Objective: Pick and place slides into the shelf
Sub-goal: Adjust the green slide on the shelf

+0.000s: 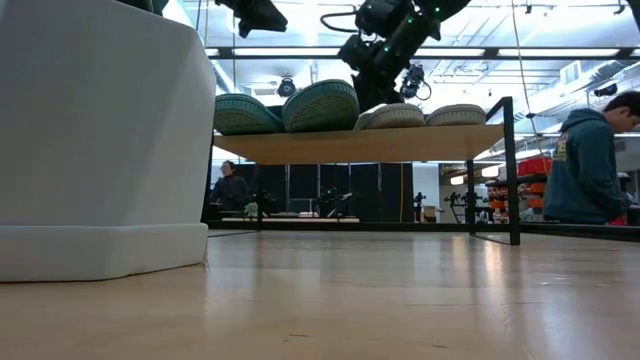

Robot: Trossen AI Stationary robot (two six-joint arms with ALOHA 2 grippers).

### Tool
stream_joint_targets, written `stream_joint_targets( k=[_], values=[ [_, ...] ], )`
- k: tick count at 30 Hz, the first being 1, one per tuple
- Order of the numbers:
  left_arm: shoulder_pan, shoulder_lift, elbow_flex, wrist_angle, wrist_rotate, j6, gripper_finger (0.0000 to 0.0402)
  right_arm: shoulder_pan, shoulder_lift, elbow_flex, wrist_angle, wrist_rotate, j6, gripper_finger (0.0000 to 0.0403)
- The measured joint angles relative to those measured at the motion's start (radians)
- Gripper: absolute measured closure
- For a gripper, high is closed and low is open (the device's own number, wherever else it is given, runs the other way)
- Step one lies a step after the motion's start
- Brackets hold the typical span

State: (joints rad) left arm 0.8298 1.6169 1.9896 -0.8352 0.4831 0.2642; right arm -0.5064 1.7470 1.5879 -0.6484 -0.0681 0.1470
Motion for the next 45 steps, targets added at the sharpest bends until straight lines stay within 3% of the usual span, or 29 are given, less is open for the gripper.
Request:
stream_joint_targets(
  k=[25,33,45],
  values=[
    [-0.034,0.021,0.0,0.0,-0.011,0.008,0.0294,0.012,0.011,0.006,-0.01,-0.043,-0.019,0.0403],
    [-0.033,0.021,0.0,0.0,-0.012,0.015,0.0294,0.017,0.006,-0.066,0.006,-0.047,-0.01,0.0403],
    [-0.034,0.021,0.0,0.002,-0.011,0.019,0.0294,0.016,0.033,-0.069,0.014,-0.05,-0.011,0.0403]
  ],
)
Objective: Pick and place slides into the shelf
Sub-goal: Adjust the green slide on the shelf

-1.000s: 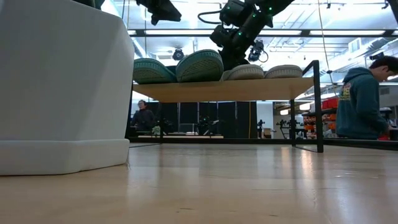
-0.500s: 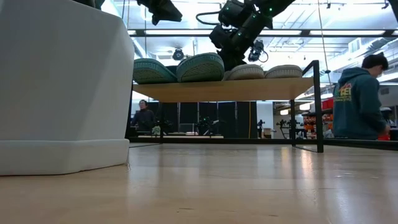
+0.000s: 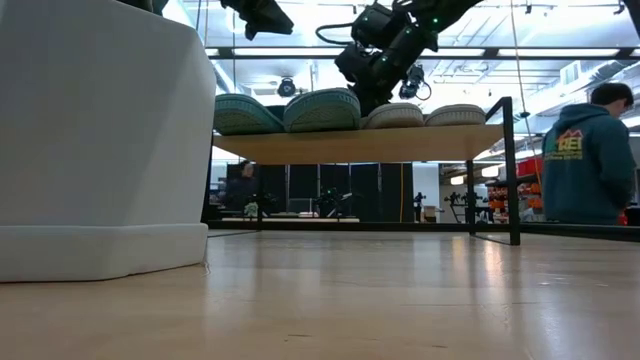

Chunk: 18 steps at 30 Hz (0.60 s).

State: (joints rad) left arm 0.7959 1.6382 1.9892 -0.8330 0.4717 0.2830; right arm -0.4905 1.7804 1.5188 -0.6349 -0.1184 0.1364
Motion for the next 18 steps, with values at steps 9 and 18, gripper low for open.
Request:
stream_joint_targets(
  k=[9,18],
  values=[
    [0.0,0.0,0.0,-0.001,0.0,-0.01,0.0294,0.003,0.006,-0.002,0.002,0.005,0.001,0.0403],
    [0.0,0.0,0.0,-0.001,0.0,-0.01,0.0294,0.004,-0.005,0.056,-0.033,0.015,-0.002,0.0402]
  ],
)
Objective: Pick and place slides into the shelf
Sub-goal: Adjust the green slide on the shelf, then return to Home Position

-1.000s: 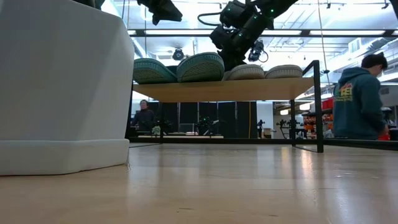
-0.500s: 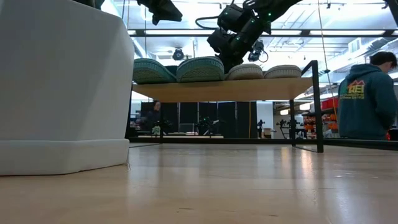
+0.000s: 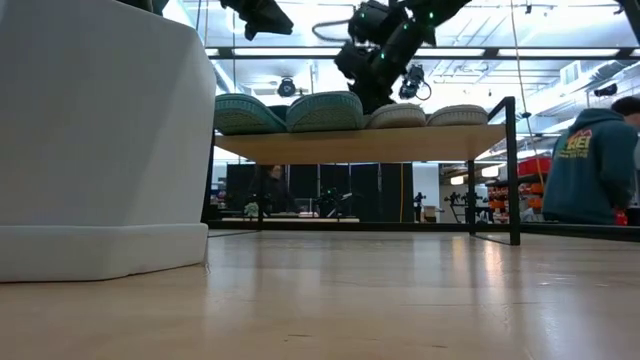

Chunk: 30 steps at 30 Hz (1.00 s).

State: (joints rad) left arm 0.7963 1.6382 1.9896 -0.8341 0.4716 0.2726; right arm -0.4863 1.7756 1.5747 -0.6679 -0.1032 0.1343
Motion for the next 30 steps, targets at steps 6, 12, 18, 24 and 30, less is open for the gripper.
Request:
stream_joint_targets(
  k=[6,12,18,24,30],
  values=[
    [0.0,0.0,0.0,-0.002,0.0,0.0,0.0294,0.006,-0.029,0.128,-0.151,0.007,-0.041,0.0402],
    [-0.013,0.0,0.0,-0.014,0.0,0.051,0.0296,0.026,-0.121,0.133,-0.24,0.007,-0.119,0.0401],
    [-0.063,-0.003,-0.027,0.044,0.089,0.06,0.032,0.051,-0.276,-0.003,-0.249,0.006,-0.129,0.0401],
    [-0.152,-0.011,-0.151,0.162,0.112,0.027,0.0368,0.057,-0.496,-0.215,-0.197,0.01,-0.039,0.0402],
    [-0.253,-0.039,-0.249,0.235,0.005,0.014,0.0395,0.057,-0.735,-0.414,-0.122,0.032,0.08,0.0402]
  ],
)
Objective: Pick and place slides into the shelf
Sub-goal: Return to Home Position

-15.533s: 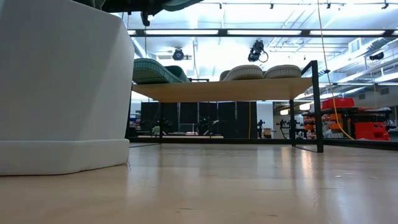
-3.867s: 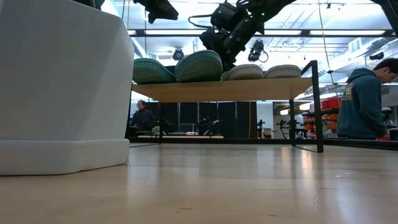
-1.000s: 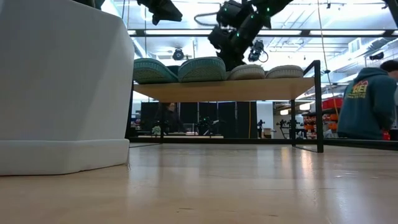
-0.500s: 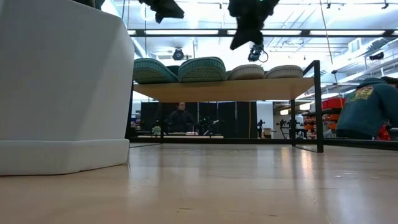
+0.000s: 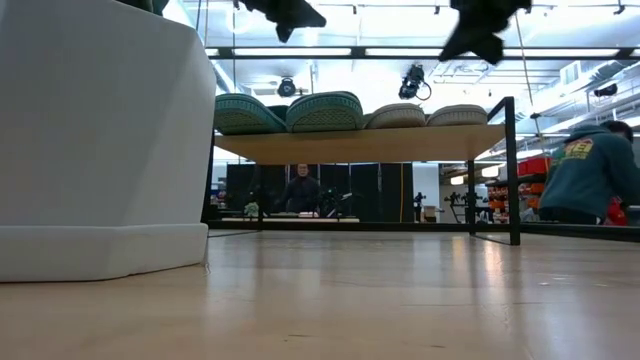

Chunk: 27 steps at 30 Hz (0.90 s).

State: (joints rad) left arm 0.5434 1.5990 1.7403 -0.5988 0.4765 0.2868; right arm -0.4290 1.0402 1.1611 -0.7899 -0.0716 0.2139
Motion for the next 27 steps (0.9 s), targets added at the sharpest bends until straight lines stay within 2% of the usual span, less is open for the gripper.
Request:
stream_joint_targets(
  k=[2,6,8,12,18,27],
  values=[
    [-0.028,-0.033,-0.064,0.101,-0.035,-0.041,0.0397,0.0,-0.057,-0.062,0.015,0.018,0.037,0.0402],
    [-0.07,-0.124,-0.272,0.487,-0.133,-0.205,0.0398,-0.003,-0.147,-0.154,0.031,0.019,0.093,0.0402],
    [-0.089,-0.174,-0.39,0.688,-0.196,-0.271,0.0399,-0.002,-0.164,-0.184,0.03,0.014,0.107,0.0402],
    [-0.094,-0.282,-0.592,0.928,-0.293,-0.369,0.04,-0.002,-0.169,-0.191,0.041,-0.019,0.104,0.0402],
    [-0.127,-0.435,-0.815,1.007,-0.48,-0.384,0.04,-0.003,-0.133,-0.191,0.101,-0.106,0.099,0.0402],
    [-0.269,-0.609,-1.086,1.149,-0.808,-0.381,0.0401,-0.003,-0.058,-0.191,0.115,-0.208,0.098,0.0402]
  ],
)
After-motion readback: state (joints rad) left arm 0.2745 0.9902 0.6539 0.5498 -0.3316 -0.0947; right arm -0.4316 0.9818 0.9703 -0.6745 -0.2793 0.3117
